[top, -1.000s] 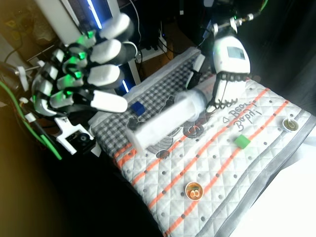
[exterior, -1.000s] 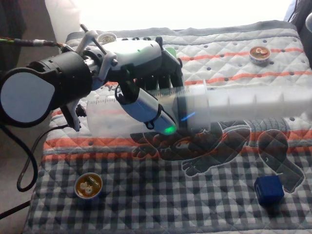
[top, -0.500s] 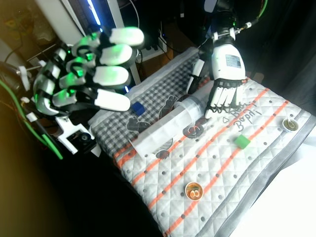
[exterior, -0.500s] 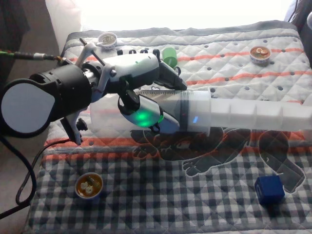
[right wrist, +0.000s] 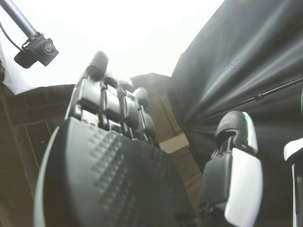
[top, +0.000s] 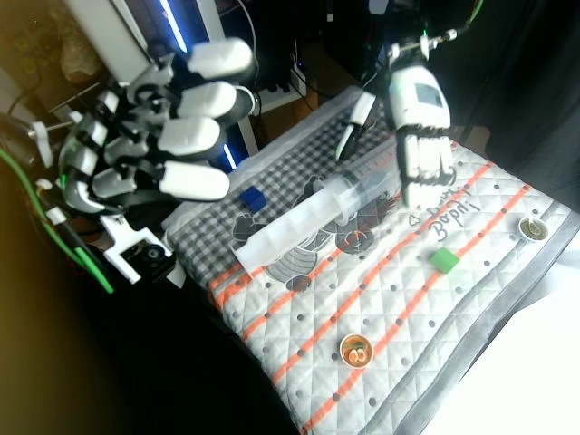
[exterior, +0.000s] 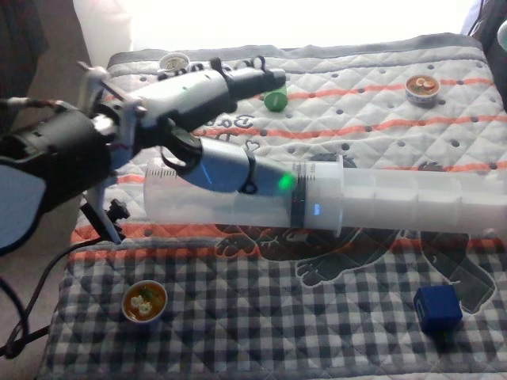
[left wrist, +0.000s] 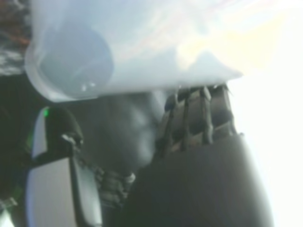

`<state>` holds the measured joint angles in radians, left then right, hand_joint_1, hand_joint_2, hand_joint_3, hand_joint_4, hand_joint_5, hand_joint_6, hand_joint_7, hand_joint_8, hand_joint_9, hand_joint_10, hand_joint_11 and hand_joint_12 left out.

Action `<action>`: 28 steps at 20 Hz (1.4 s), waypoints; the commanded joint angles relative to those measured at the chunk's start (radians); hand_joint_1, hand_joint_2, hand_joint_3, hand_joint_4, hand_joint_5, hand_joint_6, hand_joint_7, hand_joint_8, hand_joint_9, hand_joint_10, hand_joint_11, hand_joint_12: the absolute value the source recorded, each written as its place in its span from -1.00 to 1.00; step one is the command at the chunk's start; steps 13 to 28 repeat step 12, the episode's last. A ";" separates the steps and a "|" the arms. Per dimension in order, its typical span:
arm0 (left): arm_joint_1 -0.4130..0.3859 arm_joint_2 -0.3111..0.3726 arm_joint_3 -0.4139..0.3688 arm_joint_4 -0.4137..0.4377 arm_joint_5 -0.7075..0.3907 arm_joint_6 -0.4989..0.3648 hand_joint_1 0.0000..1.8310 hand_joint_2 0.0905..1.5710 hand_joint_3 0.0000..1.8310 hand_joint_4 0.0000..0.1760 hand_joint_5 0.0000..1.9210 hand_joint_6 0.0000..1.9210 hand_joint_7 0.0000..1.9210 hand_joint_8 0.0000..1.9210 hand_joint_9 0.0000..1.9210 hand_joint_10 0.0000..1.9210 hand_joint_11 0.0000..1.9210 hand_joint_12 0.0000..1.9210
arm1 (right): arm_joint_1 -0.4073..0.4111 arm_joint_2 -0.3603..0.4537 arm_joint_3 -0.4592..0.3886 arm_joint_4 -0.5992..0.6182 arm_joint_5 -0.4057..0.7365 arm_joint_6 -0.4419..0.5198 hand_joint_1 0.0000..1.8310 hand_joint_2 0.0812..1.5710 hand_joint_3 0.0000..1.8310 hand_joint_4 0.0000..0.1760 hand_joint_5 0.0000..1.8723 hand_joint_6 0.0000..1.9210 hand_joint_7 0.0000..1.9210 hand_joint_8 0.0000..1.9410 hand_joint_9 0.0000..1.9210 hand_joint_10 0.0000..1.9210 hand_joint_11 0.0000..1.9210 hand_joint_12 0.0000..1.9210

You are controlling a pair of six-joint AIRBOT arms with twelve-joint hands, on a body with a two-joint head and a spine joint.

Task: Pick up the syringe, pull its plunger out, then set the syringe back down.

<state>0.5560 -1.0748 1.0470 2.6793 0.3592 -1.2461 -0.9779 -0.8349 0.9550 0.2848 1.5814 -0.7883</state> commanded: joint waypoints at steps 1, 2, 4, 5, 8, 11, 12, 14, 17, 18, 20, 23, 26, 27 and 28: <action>-0.003 0.018 -0.011 0.073 0.169 -0.085 -0.27 0.18 -1.00 -1.00 -0.86 -1.00 -0.87 -1.00 -0.87 -1.00 -1.00 -0.31 | 0.001 0.006 -0.001 -0.004 0.114 0.002 -0.41 0.15 -1.00 -0.24 -0.97 -0.83 -0.91 -1.00 -1.00 -0.87 -1.00 -0.39; 0.007 0.038 -0.022 0.113 0.218 -0.175 -0.37 0.18 -1.00 -1.00 -0.84 -0.99 -0.82 -0.99 -0.83 -0.98 -1.00 -0.19 | 0.000 0.006 -0.002 -0.004 0.114 0.002 -0.37 0.13 -1.00 -0.23 -0.89 -0.80 -0.90 -0.99 -0.99 -0.87 -1.00 -0.41; 0.034 0.082 -0.047 0.187 0.321 -0.342 -0.31 0.18 -1.00 -1.00 -0.79 -0.99 -0.74 -0.98 -0.78 -0.97 -1.00 0.09 | -0.002 0.006 -0.003 -0.005 0.117 0.002 -0.32 0.07 -1.00 -0.23 -0.82 -0.81 -0.86 -0.99 -0.97 -0.87 -1.00 -0.41; 0.053 0.106 -0.061 0.218 0.388 -0.423 -0.26 0.21 -0.99 -1.00 -0.78 -0.99 -0.73 -0.99 -0.75 -0.97 -1.00 0.19 | -0.004 0.006 -0.006 -0.007 0.128 0.002 -0.31 0.07 -1.00 -0.31 -0.81 -0.82 -0.87 -0.99 -0.98 -0.87 -1.00 -0.40; 0.103 0.167 -0.103 0.239 0.615 -0.561 -0.39 0.39 -0.97 -0.99 -0.75 -0.99 -0.73 -0.99 -0.70 -0.95 -1.00 0.41 | -0.018 0.013 -0.028 -0.011 0.181 -0.001 -0.60 0.25 -0.99 -0.65 -0.83 -0.77 -0.84 -0.99 -0.90 -0.85 -1.00 -0.12; 0.172 0.232 -0.150 0.215 0.881 -0.629 -0.26 0.54 -0.98 -1.00 -0.69 -0.97 -0.54 -0.98 -0.51 -0.92 -0.93 0.32 | -0.012 0.022 -0.064 -0.020 0.181 -0.078 -0.51 0.36 -0.99 -0.91 -0.67 -0.70 -0.65 -0.98 -0.74 -0.83 -1.00 0.06; 0.184 0.248 -0.167 0.212 0.945 -0.629 -0.15 0.54 -1.00 -1.00 -0.65 -0.97 -0.47 -0.97 -0.45 -0.91 -0.87 0.33 | -0.006 0.028 -0.071 -0.025 0.181 -0.096 -0.47 0.41 -0.99 -1.00 -0.80 -0.80 -0.68 -1.00 -0.72 -0.87 -1.00 0.05; 0.184 0.248 -0.167 0.212 0.945 -0.629 -0.15 0.54 -1.00 -1.00 -0.65 -0.97 -0.47 -0.97 -0.45 -0.91 -0.87 0.33 | -0.006 0.028 -0.071 -0.025 0.181 -0.096 -0.47 0.41 -0.99 -1.00 -0.80 -0.80 -0.68 -1.00 -0.72 -0.87 -1.00 0.05; 0.184 0.248 -0.167 0.212 0.945 -0.629 -0.15 0.54 -1.00 -1.00 -0.65 -0.97 -0.47 -0.97 -0.45 -0.91 -0.87 0.33 | -0.006 0.028 -0.071 -0.025 0.181 -0.096 -0.47 0.41 -0.99 -1.00 -0.80 -0.80 -0.68 -1.00 -0.72 -0.87 -1.00 0.05; 0.184 0.248 -0.167 0.212 0.945 -0.629 -0.15 0.54 -1.00 -1.00 -0.65 -0.97 -0.47 -0.97 -0.45 -0.91 -0.87 0.33 | -0.006 0.028 -0.071 -0.025 0.181 -0.096 -0.47 0.41 -0.99 -1.00 -0.80 -0.80 -0.68 -1.00 -0.72 -0.87 -1.00 0.05; 0.184 0.248 -0.167 0.212 0.945 -0.629 -0.15 0.54 -1.00 -1.00 -0.65 -0.97 -0.47 -0.97 -0.45 -0.91 -0.87 0.33 | -0.006 0.028 -0.071 -0.025 0.181 -0.096 -0.47 0.41 -0.99 -1.00 -0.80 -0.80 -0.68 -1.00 -0.72 -0.87 -1.00 0.05; 0.184 0.248 -0.167 0.212 0.945 -0.629 -0.15 0.54 -1.00 -1.00 -0.65 -0.97 -0.47 -0.97 -0.45 -0.91 -0.87 0.33 | -0.006 0.028 -0.071 -0.025 0.181 -0.096 -0.47 0.41 -0.99 -1.00 -0.80 -0.80 -0.68 -1.00 -0.72 -0.87 -1.00 0.05; 0.184 0.248 -0.167 0.212 0.945 -0.629 -0.15 0.54 -1.00 -1.00 -0.65 -0.97 -0.47 -0.97 -0.45 -0.91 -0.87 0.33 | -0.006 0.028 -0.071 -0.025 0.181 -0.096 -0.47 0.41 -0.99 -1.00 -0.80 -0.80 -0.68 -1.00 -0.72 -0.87 -1.00 0.05; 0.184 0.248 -0.167 0.212 0.945 -0.629 -0.15 0.54 -1.00 -1.00 -0.65 -0.97 -0.47 -0.97 -0.45 -0.91 -0.87 0.33 | -0.006 0.028 -0.071 -0.025 0.181 -0.096 -0.47 0.41 -0.99 -1.00 -0.80 -0.80 -0.68 -1.00 -0.72 -0.87 -1.00 0.05; 0.184 0.248 -0.167 0.212 0.945 -0.629 -0.15 0.54 -1.00 -1.00 -0.65 -0.97 -0.47 -0.97 -0.45 -0.91 -0.87 0.33 | -0.006 0.028 -0.071 -0.025 0.181 -0.096 -0.47 0.41 -0.99 -1.00 -0.80 -0.80 -0.68 -1.00 -0.72 -0.87 -1.00 0.05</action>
